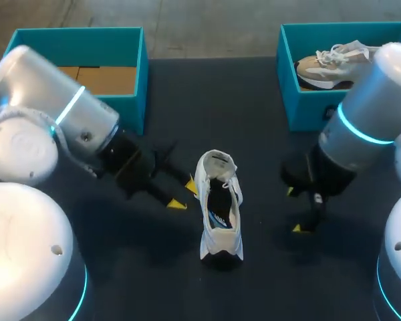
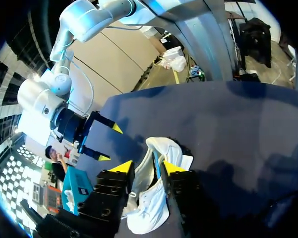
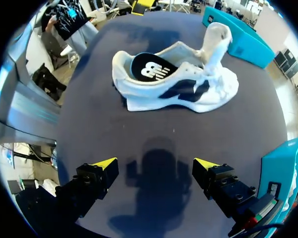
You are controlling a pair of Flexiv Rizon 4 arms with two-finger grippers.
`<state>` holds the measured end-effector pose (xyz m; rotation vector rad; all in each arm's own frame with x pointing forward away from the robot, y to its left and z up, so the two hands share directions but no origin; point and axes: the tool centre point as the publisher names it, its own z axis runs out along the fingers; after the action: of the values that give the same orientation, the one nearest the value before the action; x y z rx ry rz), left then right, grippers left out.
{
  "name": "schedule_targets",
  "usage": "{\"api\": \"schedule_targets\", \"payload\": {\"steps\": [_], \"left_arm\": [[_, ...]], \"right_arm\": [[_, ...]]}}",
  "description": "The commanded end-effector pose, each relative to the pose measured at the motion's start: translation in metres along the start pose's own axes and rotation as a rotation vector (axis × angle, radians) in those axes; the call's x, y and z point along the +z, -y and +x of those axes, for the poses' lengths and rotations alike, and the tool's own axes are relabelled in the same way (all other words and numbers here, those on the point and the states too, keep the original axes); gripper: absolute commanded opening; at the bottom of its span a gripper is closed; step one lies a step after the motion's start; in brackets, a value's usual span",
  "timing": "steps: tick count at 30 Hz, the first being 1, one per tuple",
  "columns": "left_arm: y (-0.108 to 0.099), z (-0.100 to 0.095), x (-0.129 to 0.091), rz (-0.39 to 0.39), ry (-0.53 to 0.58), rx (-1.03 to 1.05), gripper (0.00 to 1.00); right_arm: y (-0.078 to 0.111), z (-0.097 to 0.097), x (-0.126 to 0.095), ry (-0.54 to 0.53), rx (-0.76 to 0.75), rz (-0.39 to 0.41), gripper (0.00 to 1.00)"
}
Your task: Take the shoe out of the shoebox, open the shoe tongue, remove and reinsert the insole, then place the shoe into the shoebox
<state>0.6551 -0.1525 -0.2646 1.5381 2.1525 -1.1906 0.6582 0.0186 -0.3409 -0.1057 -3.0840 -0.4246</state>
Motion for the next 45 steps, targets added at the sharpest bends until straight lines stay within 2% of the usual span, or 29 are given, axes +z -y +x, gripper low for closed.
{"api": "schedule_targets", "payload": {"steps": [1,2,5,21,25,30,32,33,35,37,45], "left_arm": [[-0.001,-0.014,-0.004,-0.012,-0.229,0.009,0.03],[-0.001,-0.016,-0.005,-0.014,-0.241,0.014,0.00],[-0.001,-0.022,-0.007,-0.046,-0.286,0.030,0.00],[-0.002,-0.024,-0.007,-0.053,-0.284,0.035,0.00],[-0.009,-0.023,-0.006,-0.022,-0.374,0.098,0.00],[-0.011,-0.023,0.003,-0.070,-0.508,0.180,0.00],[-0.010,-0.024,0.005,-0.071,-0.548,0.206,0.00],[-0.010,-0.024,0.006,-0.089,-0.558,0.217,0.00],[-0.009,-0.026,0.009,-0.077,-0.594,0.248,0.00],[-0.008,-0.026,0.012,-0.072,-0.685,0.279,0.00],[-0.008,-0.026,0.012,-0.072,-0.685,0.279,0.00]], "right_arm": [[0.030,0.010,-0.027,0.008,-0.003,-0.016,1.00],[0.030,0.010,-0.027,0.008,-0.003,-0.016,1.00],[0.030,0.010,-0.027,0.008,-0.003,-0.016,1.00],[0.030,0.010,-0.027,0.008,-0.003,-0.016,1.00],[0.043,0.010,-0.035,-0.002,-0.007,0.000,1.00],[0.066,0.015,-0.047,-0.004,0.017,0.023,1.00],[0.071,0.017,-0.049,-0.011,0.001,0.007,1.00],[0.071,0.017,-0.049,-0.011,0.001,0.007,1.00],[0.071,0.017,-0.049,-0.011,0.001,0.007,1.00],[0.071,0.017,-0.049,-0.011,0.001,0.007,1.00],[0.071,0.017,-0.049,-0.011,0.001,0.007,1.00]]}}
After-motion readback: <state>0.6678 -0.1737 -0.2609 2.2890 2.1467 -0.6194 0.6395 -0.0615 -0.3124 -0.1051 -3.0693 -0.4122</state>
